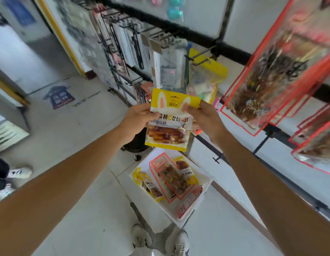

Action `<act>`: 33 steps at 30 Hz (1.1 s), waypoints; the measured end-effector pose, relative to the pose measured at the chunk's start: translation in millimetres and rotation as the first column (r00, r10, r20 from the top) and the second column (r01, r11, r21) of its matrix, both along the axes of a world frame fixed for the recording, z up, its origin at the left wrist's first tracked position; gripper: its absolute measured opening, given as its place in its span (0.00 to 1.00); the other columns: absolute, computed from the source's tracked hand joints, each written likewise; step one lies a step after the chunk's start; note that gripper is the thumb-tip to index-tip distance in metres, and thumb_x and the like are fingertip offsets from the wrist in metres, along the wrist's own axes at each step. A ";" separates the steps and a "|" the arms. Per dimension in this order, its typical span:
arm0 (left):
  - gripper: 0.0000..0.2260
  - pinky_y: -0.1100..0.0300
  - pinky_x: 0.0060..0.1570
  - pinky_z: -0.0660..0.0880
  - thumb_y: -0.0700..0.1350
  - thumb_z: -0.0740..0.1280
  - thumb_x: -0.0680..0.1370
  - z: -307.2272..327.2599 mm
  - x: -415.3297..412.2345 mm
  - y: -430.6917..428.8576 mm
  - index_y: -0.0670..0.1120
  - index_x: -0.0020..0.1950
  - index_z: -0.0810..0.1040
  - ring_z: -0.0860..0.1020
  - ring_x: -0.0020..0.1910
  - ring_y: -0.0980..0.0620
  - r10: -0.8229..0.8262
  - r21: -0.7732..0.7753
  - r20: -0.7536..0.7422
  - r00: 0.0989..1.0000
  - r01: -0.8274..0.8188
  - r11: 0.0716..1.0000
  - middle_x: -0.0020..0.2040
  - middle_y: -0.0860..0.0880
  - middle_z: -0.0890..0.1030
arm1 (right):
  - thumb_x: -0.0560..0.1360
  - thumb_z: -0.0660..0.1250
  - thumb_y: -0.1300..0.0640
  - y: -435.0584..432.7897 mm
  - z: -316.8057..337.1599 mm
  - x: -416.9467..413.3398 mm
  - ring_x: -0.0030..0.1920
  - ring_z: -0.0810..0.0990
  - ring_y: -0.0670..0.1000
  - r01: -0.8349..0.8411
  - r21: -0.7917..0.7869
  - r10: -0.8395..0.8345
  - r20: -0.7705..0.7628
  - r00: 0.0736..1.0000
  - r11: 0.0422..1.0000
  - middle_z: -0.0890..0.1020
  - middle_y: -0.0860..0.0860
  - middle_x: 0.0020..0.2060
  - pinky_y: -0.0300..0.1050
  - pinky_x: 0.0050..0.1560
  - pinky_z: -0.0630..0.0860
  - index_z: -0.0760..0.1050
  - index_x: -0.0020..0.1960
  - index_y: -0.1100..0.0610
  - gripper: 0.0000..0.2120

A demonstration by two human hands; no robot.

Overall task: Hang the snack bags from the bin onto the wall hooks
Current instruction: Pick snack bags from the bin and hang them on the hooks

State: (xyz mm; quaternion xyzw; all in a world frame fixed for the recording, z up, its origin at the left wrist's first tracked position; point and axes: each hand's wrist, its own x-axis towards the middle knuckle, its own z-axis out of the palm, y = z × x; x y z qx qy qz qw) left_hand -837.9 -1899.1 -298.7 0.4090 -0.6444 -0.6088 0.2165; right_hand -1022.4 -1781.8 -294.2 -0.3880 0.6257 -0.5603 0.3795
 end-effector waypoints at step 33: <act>0.09 0.66 0.47 0.77 0.36 0.69 0.76 234.8 -67.9 160.9 0.48 0.51 0.81 0.83 0.44 0.57 -0.610 -0.367 -0.378 0.696 0.492 0.789 0.43 0.54 0.86 | 0.81 0.63 0.55 244.7 275.2 27.3 0.38 0.79 0.43 0.426 -0.267 -0.413 -0.860 0.299 0.864 0.84 0.49 0.40 0.39 0.38 0.72 0.78 0.49 0.58 0.08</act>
